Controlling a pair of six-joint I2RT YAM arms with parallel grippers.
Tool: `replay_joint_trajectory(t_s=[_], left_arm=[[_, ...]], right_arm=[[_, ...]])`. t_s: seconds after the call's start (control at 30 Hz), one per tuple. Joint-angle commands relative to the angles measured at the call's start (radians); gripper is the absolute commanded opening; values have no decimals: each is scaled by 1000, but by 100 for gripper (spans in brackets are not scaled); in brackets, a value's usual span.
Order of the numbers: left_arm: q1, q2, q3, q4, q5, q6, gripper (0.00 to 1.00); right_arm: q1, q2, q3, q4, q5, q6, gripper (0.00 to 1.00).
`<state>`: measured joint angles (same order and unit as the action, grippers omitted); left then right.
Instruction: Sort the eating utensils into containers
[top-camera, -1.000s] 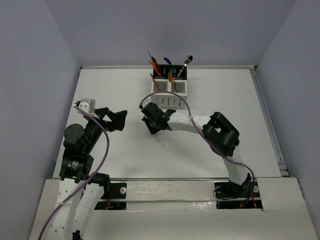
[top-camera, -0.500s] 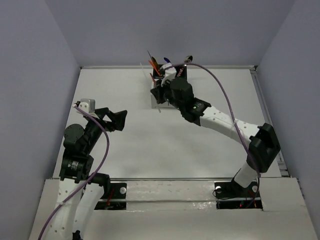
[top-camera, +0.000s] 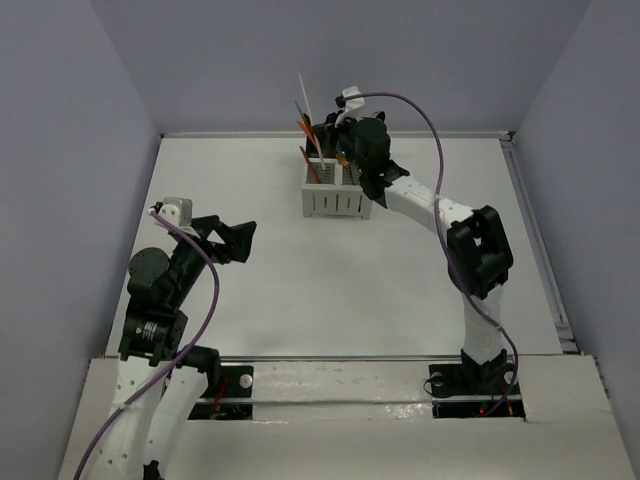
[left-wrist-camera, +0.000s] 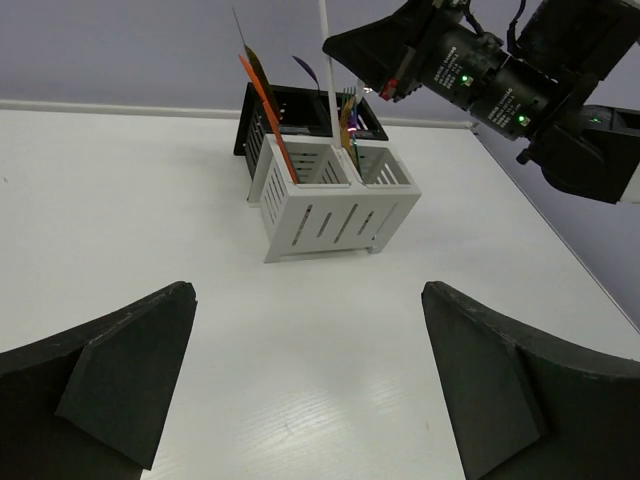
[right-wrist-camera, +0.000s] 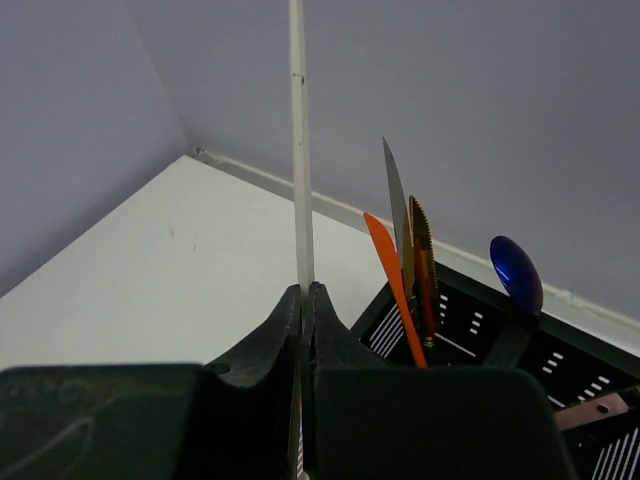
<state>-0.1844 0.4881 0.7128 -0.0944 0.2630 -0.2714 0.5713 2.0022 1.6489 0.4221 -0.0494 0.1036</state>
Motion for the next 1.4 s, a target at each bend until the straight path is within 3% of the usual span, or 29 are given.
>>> replay_joint_trajectory(t_s=[0.0,0.37,0.53,0.77,1.13,1.2,1.27,1.3,1.33,1.37], left_arm=[[-7,4,7,41,16,1,99],[-7,12,7,45,18,1,99],[-7,7,7,44,16,1,99],[-7,-2,5,45,2,1,99],[11,-6,2,47,-8,1,99],[11,-6,1,47,-7,0,99],[11,-9,-3,55,15,0,99],[11,-11,-4,67,25,-2,99],[11,-19,-6,73,47,-2,99],[11,-22,-9,77,54,-3,99]], right_arm=[[-22,55,104,90,-90,-30,0],[-22,112,20,153,-135,-54,0],[-22,107,8,135,-133,-87,11],[-22,50,-96,176,-113,-74,35],[-22,-126,-181,136,-164,-21,40],[-22,-202,-218,141,-191,17,50],[-22,-258,-291,147,-219,62,73],[-22,-285,-319,147,-230,79,79],[-22,-345,-377,145,-246,108,94],[-22,-380,-409,144,-250,122,100]])
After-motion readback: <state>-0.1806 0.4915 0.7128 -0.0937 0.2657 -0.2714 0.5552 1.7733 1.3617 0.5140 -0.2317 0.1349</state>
